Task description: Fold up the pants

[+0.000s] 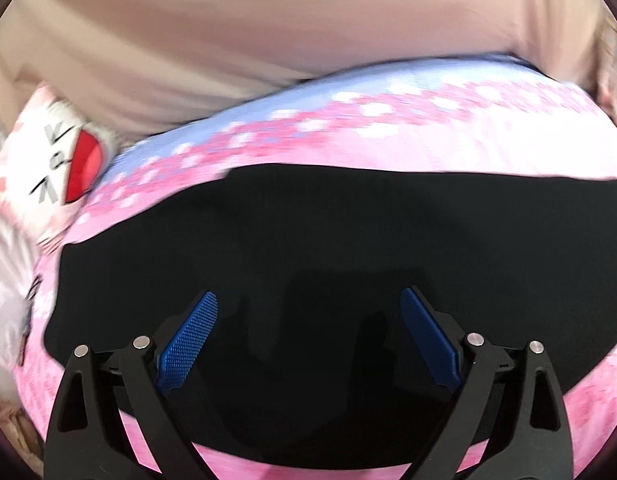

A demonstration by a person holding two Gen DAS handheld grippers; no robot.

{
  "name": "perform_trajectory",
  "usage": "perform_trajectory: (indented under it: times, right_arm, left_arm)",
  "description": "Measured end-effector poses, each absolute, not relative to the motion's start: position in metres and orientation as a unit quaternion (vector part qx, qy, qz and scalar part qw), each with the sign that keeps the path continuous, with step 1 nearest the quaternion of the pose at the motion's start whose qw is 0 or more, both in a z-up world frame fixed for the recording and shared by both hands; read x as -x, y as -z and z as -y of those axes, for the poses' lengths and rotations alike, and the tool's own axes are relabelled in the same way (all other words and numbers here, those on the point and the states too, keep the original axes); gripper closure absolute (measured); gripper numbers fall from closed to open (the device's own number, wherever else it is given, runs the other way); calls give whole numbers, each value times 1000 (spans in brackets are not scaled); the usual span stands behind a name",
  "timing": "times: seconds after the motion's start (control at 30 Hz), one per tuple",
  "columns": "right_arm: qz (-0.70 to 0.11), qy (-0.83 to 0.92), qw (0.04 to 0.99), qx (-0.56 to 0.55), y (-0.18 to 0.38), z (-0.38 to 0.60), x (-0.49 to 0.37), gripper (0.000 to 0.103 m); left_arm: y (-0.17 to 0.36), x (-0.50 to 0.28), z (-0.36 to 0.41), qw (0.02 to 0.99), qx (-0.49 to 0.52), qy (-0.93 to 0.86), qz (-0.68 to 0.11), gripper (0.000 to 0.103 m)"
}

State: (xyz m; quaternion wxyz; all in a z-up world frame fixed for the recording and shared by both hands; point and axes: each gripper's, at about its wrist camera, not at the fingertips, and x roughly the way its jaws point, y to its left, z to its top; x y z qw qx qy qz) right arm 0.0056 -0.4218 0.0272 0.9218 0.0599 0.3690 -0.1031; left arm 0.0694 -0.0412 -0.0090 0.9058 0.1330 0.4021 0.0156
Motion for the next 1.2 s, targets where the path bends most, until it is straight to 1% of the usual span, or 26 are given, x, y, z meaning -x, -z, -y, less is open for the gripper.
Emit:
perform_trajectory:
  times: [0.1, 0.13, 0.23, 0.27, 0.37, 0.43, 0.5, 0.53, 0.6, 0.7, 0.77, 0.83, 0.93, 0.97, 1.03, 1.07, 1.13, 1.2]
  right_arm:
    - [-381, -3, 924, -30, -33, 339, -43, 84]
    - [-392, -65, 917, -32, -30, 300, -61, 84]
    - [-417, -180, 890, -33, -15, 214, -97, 84]
    - [-425, -219, 878, -21, -9, 173, -112, 89]
    - [-442, -282, 852, 5, 3, 88, -148, 92]
    - [-447, -290, 846, 22, 10, 54, -169, 95]
    - [-463, -274, 842, 36, 24, 25, -202, 95]
    - [-467, -264, 843, 42, 30, 17, -212, 99]
    - [-458, -259, 849, 38, 32, 10, -235, 103]
    - [-467, -246, 849, 12, 27, 9, -253, 103]
    - [-442, -258, 859, -6, 10, 11, -238, 102]
    - [-433, -264, 862, 0, 3, 10, -220, 102]
    - [-458, -249, 853, 35, 25, 2, -216, 103]
    - [-452, -245, 857, 21, 30, 3, -220, 103]
    - [-455, -237, 859, -11, 23, 5, -221, 103]
    - [-442, -229, 867, -20, 13, 8, -215, 102]
    - [-423, -227, 877, -22, 0, 15, -198, 97]
    - [-406, -221, 887, -14, -9, 25, -174, 97]
  left_arm:
    - [9, -78, -5, 904, -110, -60, -410, 12]
    - [10, -81, -21, 902, -102, -75, -413, 12]
    - [16, -86, -66, 895, -85, -112, -423, 12]
    - [17, -86, -78, 894, -81, -120, -423, 12]
    - [20, -89, -111, 890, -80, -144, -424, 12]
    - [24, -93, -129, 887, -80, -154, -428, 12]
    - [29, -99, -146, 887, -66, -150, -432, 9]
    - [29, -102, -151, 888, -58, -146, -431, 8]
    - [30, -109, -158, 892, -53, -141, -427, 7]
    - [29, -115, -158, 895, -57, -136, -421, 7]
    - [25, -116, -157, 900, -62, -132, -411, 7]
    - [22, -114, -154, 903, -66, -132, -404, 7]
    - [22, -112, -151, 904, -64, -124, -404, 8]
    - [23, -113, -148, 903, -65, -122, -406, 8]
    - [23, -112, -143, 903, -68, -122, -407, 8]
    - [22, -111, -142, 903, -69, -120, -407, 8]
    - [18, -105, -138, 905, -67, -117, -405, 8]
    - [15, -100, -134, 906, -66, -112, -402, 8]
